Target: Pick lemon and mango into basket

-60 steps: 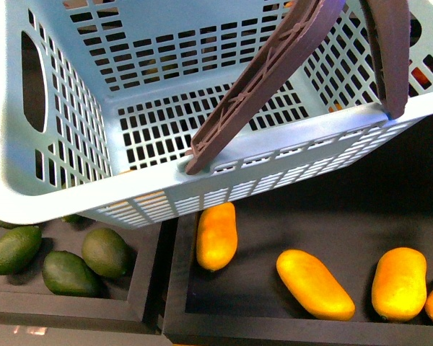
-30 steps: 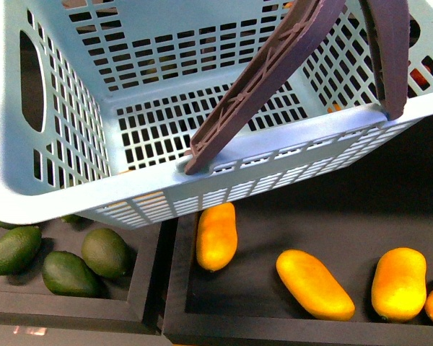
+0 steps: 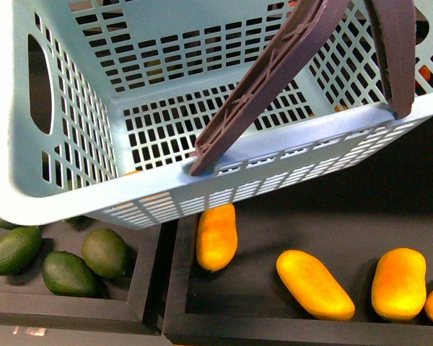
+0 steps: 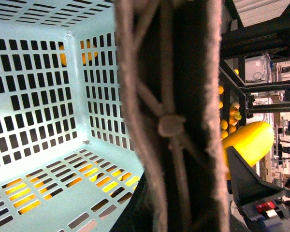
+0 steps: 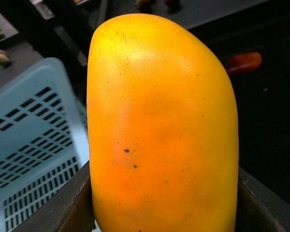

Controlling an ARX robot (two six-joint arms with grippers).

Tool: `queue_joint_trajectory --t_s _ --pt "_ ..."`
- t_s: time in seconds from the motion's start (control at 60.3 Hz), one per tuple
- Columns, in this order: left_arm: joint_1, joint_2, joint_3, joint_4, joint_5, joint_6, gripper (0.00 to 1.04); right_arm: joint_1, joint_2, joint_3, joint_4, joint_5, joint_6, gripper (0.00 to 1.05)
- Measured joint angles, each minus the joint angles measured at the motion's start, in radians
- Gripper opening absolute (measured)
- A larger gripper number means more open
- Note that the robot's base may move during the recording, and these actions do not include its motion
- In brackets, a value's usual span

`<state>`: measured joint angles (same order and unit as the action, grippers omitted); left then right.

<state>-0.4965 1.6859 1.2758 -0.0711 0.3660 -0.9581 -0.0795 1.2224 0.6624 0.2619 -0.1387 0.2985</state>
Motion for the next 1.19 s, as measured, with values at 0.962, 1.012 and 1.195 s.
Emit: queue_joint_trajectory --t_s 0.962,1.012,1.195 --pt "0.0 0.002 -0.004 0.0 -0.006 0.003 0.05 0.355 0.197 0.156 0.024 0.203 0.073 0.96" --pt "0.0 0.002 -0.004 0.0 -0.008 0.003 0.05 0.322 0.143 0.123 0.021 0.214 0.077 0.96" --pt "0.001 0.002 -0.004 0.0 -0.012 0.007 0.05 0.212 -0.045 -0.021 0.05 0.275 0.04 0.92"
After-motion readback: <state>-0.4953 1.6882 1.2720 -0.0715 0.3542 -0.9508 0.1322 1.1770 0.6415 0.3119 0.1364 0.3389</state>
